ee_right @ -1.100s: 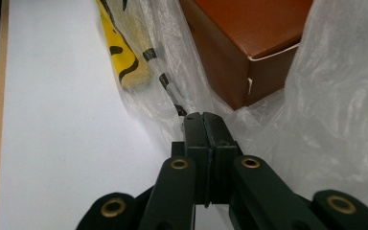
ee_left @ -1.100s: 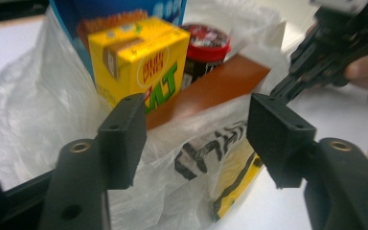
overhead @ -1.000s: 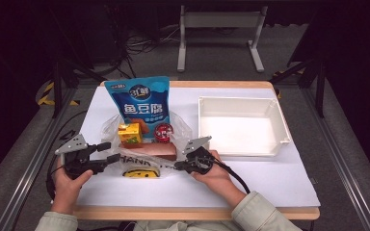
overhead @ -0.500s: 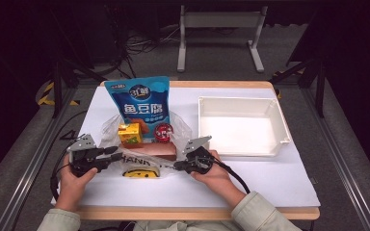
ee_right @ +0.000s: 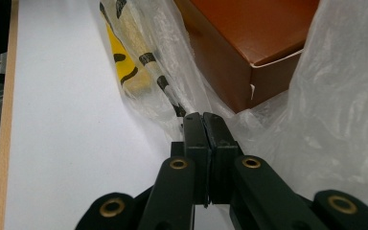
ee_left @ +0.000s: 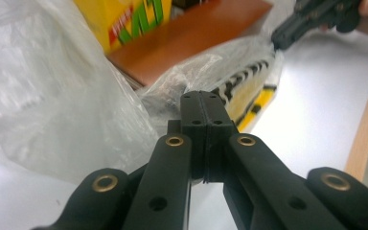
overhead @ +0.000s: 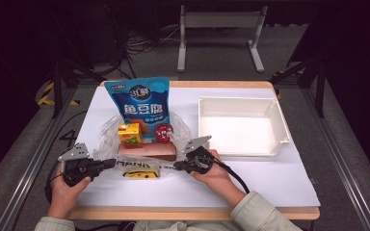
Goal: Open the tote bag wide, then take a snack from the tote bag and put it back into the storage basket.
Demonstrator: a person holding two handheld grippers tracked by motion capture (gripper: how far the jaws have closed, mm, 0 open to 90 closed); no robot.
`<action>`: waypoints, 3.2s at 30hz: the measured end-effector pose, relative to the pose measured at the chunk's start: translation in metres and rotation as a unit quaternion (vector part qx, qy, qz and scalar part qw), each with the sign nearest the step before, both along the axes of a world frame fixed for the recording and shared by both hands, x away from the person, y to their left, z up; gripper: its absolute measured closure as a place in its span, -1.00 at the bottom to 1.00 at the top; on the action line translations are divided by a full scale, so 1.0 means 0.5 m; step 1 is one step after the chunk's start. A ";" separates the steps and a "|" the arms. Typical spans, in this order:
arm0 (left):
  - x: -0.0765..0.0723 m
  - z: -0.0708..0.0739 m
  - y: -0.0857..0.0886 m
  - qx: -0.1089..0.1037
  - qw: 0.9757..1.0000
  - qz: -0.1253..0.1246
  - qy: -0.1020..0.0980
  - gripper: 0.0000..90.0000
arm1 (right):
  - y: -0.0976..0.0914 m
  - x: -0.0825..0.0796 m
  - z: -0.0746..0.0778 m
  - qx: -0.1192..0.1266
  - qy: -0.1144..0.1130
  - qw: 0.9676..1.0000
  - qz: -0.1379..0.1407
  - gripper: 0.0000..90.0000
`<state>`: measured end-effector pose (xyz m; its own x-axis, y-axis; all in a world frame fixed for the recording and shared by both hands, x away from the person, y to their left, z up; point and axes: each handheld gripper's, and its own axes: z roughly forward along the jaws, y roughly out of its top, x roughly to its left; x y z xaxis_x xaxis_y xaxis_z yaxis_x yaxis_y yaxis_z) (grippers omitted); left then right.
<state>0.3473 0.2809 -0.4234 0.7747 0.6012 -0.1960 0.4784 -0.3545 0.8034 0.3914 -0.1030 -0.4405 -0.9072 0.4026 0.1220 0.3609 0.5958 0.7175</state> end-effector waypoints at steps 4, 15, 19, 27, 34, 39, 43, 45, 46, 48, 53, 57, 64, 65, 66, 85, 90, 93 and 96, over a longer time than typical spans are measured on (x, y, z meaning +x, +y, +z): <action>0.000 -0.019 0.006 -0.003 1.000 0.001 0.030 1.00 | 0.000 0.000 0.001 0.000 0.000 1.000 0.000 0.98; 0.013 -0.062 -0.006 0.033 0.995 -0.008 0.099 1.00 | -0.006 0.004 -0.006 -0.010 0.014 1.000 -0.002 0.98; 0.013 -0.067 -0.004 0.030 0.993 -0.010 0.110 1.00 | -0.008 0.002 -0.005 -0.012 0.018 1.000 0.000 0.98; 0.010 -0.068 -0.006 0.026 0.993 -0.023 0.109 1.00 | -0.013 -0.006 -0.006 -0.018 0.033 0.999 0.008 0.99; 0.010 -0.068 -0.006 0.026 0.994 -0.027 0.106 0.97 | -0.015 -0.009 -0.006 -0.018 0.037 0.999 0.009 0.98; 0.002 -0.053 0.003 -0.003 0.997 -0.029 0.070 0.69 | -0.012 -0.009 -0.006 -0.014 0.026 1.000 0.006 0.95; -0.009 -0.029 0.011 -0.037 0.998 -0.037 0.034 0.46 | -0.009 -0.007 -0.006 -0.010 0.022 1.000 0.003 0.92; -0.015 -0.019 0.014 -0.053 0.998 -0.036 0.012 0.40 | -0.007 -0.007 -0.007 -0.010 0.022 1.000 0.003 0.91; -0.015 -0.019 0.014 -0.053 0.998 -0.036 0.012 0.37 | -0.007 -0.007 -0.007 -0.010 0.021 1.000 0.003 0.90; -0.018 -0.013 0.015 -0.072 0.997 -0.034 -0.001 0.35 | -0.006 -0.007 -0.007 -0.010 0.021 1.000 0.002 0.85; -0.011 -0.021 0.011 -0.060 0.998 -0.017 0.005 0.38 | -0.010 -0.010 0.005 0.002 0.017 1.000 0.005 0.67; -0.009 -0.023 0.008 -0.056 0.998 -0.015 0.007 0.40 | -0.014 -0.013 0.021 0.015 0.008 1.000 0.008 0.56; -0.011 -0.020 0.008 -0.057 0.998 -0.018 0.001 0.39 | -0.015 -0.024 0.052 0.044 -0.008 0.999 0.020 0.37; -0.013 -0.018 0.009 -0.062 0.998 -0.018 -0.002 0.38 | -0.015 -0.026 0.056 0.048 -0.011 0.999 0.022 0.35; -0.015 -0.015 0.011 -0.066 0.998 -0.018 -0.005 0.38 | -0.015 -0.027 0.059 0.051 -0.014 0.998 0.024 0.34; -0.031 0.008 0.024 -0.116 0.993 -0.001 -0.036 0.20 | -0.029 -0.002 0.148 0.169 -0.022 0.985 0.013 0.12; -0.032 0.009 0.026 -0.116 0.992 -0.001 -0.041 0.18 | -0.019 0.011 0.159 0.178 -0.025 0.984 0.011 0.07; -0.032 0.010 0.025 -0.115 0.993 -0.004 -0.041 0.18 | -0.011 0.020 0.160 0.183 -0.024 0.983 0.012 0.05; -0.032 0.008 0.025 -0.108 0.993 -0.007 -0.043 0.17 | -0.005 0.025 0.164 0.185 -0.025 0.982 0.011 0.02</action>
